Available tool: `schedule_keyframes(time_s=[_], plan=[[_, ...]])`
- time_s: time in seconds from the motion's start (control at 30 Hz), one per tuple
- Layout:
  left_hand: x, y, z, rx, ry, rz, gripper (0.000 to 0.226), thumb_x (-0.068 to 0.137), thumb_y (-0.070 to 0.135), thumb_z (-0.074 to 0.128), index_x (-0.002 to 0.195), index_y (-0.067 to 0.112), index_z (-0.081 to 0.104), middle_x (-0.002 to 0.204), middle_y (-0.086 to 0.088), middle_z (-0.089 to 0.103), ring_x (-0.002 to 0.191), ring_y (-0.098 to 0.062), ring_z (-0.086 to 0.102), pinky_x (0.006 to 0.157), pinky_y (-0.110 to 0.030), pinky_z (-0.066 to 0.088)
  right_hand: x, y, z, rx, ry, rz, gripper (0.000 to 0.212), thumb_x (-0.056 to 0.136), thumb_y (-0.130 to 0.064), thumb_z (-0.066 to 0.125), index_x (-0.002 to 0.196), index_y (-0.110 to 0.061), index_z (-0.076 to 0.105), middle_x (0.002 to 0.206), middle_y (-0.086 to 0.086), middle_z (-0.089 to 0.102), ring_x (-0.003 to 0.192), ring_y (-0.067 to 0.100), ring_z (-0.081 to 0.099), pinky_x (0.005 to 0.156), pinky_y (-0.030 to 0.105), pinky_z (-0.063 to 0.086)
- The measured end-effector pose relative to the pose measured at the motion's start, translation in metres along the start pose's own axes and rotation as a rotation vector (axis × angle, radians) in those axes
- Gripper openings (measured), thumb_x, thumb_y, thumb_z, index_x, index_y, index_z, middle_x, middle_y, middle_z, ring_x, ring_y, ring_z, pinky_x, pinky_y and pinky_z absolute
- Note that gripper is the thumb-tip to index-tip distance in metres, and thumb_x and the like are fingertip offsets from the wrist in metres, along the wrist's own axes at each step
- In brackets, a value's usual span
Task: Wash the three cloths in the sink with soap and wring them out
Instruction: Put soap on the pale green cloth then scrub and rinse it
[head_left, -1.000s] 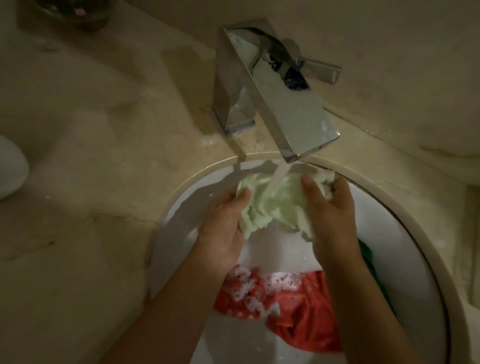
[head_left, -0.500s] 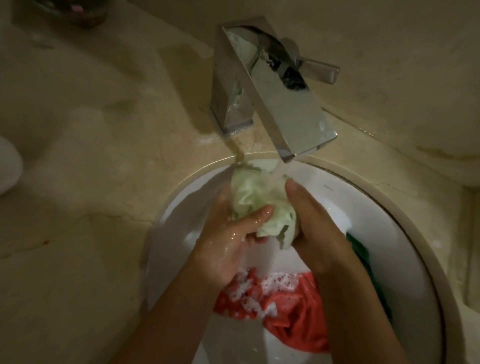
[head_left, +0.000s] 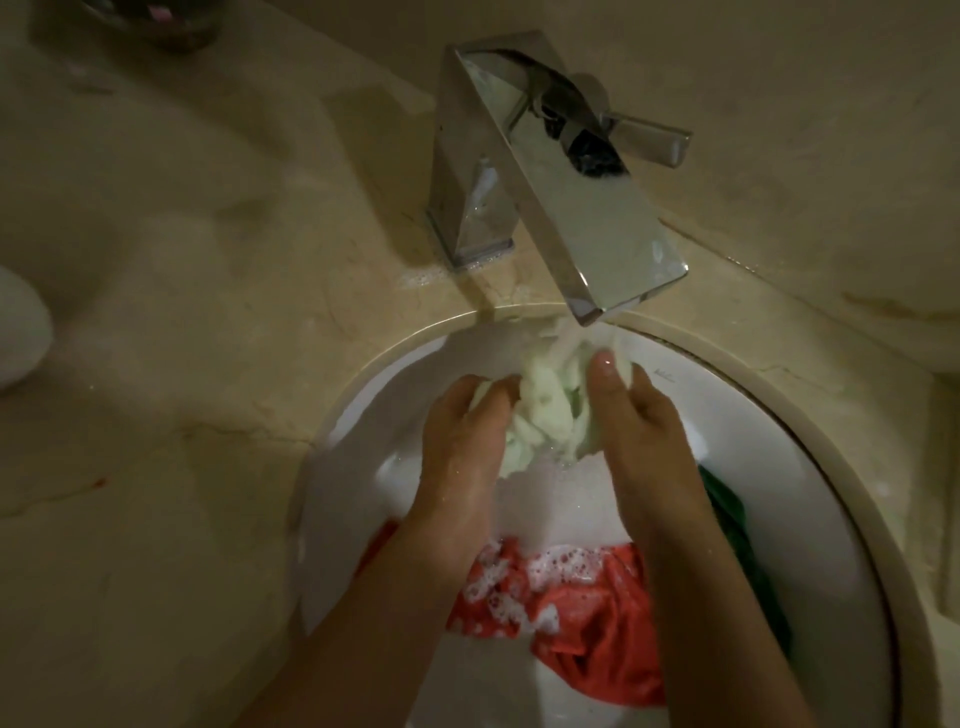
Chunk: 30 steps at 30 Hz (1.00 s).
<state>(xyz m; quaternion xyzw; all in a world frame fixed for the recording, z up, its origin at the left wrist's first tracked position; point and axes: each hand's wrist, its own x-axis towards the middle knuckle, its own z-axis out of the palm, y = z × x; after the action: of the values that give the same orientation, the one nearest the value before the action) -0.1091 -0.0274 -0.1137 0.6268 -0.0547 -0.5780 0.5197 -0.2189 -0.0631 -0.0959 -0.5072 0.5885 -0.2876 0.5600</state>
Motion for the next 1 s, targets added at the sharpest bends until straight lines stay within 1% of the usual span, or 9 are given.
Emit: schedule_keyframes(time_s=[0.1, 0.17, 0.27, 0.33, 0.43, 0.63, 0.7, 0.83, 1.0], plan=[[-0.003, -0.005, -0.003, -0.127, -0.02, 0.037, 0.005, 0.087, 0.017, 0.066, 0.09, 0.014, 0.064, 0.086, -0.006, 0.073, 0.08, -0.021, 0.071, 0.067, -0.031, 0.055, 0.008, 0.006, 0.008, 0.226, 0.116, 0.127, 0.048, 0.09, -0.05, 0.054, 0.123, -0.016, 0.06, 0.111, 0.003, 0.07, 0.101, 0.015, 0.068, 0.092, 0.035, 0.054], [-0.002, -0.005, -0.007, -0.244, -0.04, 0.052, 0.011, 0.087, 0.016, 0.067, 0.095, 0.012, 0.061, 0.089, -0.006, 0.072, 0.083, -0.022, 0.07, 0.07, -0.034, 0.055, 0.01, 0.007, 0.015, 0.104, 0.178, 0.029, 0.029, 0.095, -0.043, 0.053, 0.107, -0.018, 0.063, 0.109, 0.011, 0.065, 0.094, 0.019, 0.067, 0.085, 0.034, 0.055], [0.0, -0.006, -0.013, -0.221, -0.13, 0.099, 0.063, 0.071, 0.038, 0.077, 0.122, 0.011, 0.052, 0.115, -0.01, 0.068, 0.103, -0.026, 0.068, 0.086, -0.047, 0.056, 0.007, 0.009, 0.014, -0.28, 0.213, -0.194, 0.019, 0.093, -0.04, 0.056, 0.081, -0.026, 0.057, 0.093, 0.006, 0.058, 0.077, 0.012, 0.059, 0.073, 0.033, 0.049], [-0.002, -0.003, -0.014, -0.092, -0.163, 0.136, 0.085, 0.06, 0.045, 0.08, 0.132, 0.015, 0.046, 0.121, -0.007, 0.066, 0.105, -0.022, 0.068, 0.086, -0.049, 0.057, 0.005, 0.007, 0.012, -0.209, 0.088, -0.179, 0.015, 0.088, -0.04, 0.059, 0.084, -0.026, 0.06, 0.079, 0.003, 0.065, 0.071, 0.019, 0.064, 0.064, 0.036, 0.053], [0.0, -0.003, -0.021, -0.036, -0.242, 0.195, 0.062, 0.074, 0.026, 0.081, 0.128, 0.009, 0.055, 0.117, -0.012, 0.069, 0.106, -0.027, 0.068, 0.091, -0.052, 0.053, 0.006, 0.007, 0.006, -0.032, -0.072, -0.109, 0.011, 0.09, -0.033, 0.059, 0.096, -0.026, 0.064, 0.082, -0.006, 0.072, 0.075, 0.01, 0.069, 0.063, 0.026, 0.054], [-0.004, -0.005, -0.034, -0.09, -0.406, 0.239, 0.011, 0.087, 0.009, 0.064, 0.096, 0.014, 0.069, 0.091, 0.008, 0.071, 0.088, -0.006, 0.067, 0.076, -0.023, 0.05, 0.012, 0.017, -0.004, -0.174, 0.226, -0.117, 0.013, 0.094, -0.026, 0.055, 0.097, -0.014, 0.06, 0.084, 0.008, 0.067, 0.079, 0.03, 0.066, 0.069, 0.046, 0.056], [-0.009, -0.003, -0.032, -0.2, -0.433, 0.257, 0.029, 0.084, -0.001, 0.059, 0.098, 0.022, 0.068, 0.1, 0.022, 0.068, 0.097, 0.002, 0.062, 0.075, -0.013, 0.048, 0.009, 0.017, 0.004, -0.03, 0.275, -0.082, 0.008, 0.091, -0.022, 0.054, 0.097, -0.021, 0.059, 0.085, 0.001, 0.064, 0.078, 0.021, 0.062, 0.067, 0.038, 0.053], [0.0, 0.003, -0.023, -0.439, -0.377, 0.116, 0.026, 0.076, 0.011, 0.058, 0.101, 0.016, 0.062, 0.092, -0.002, 0.069, 0.087, -0.017, 0.066, 0.065, -0.027, 0.054, 0.003, 0.012, 0.017, 0.675, 0.362, 0.119, 0.032, 0.1, -0.036, 0.047, 0.131, -0.03, 0.046, 0.118, -0.001, 0.062, 0.102, 0.013, 0.064, 0.08, 0.027, 0.056], [-0.005, -0.006, -0.005, -0.131, -0.141, 0.265, 0.049, 0.076, 0.04, 0.064, 0.12, 0.02, 0.054, 0.116, -0.007, 0.065, 0.104, -0.02, 0.065, 0.083, -0.037, 0.053, -0.018, 0.009, 0.052, 0.133, 0.187, -0.24, 0.033, 0.082, -0.06, 0.057, 0.108, -0.039, 0.055, 0.107, -0.014, 0.063, 0.101, 0.001, 0.063, 0.082, 0.023, 0.055]])
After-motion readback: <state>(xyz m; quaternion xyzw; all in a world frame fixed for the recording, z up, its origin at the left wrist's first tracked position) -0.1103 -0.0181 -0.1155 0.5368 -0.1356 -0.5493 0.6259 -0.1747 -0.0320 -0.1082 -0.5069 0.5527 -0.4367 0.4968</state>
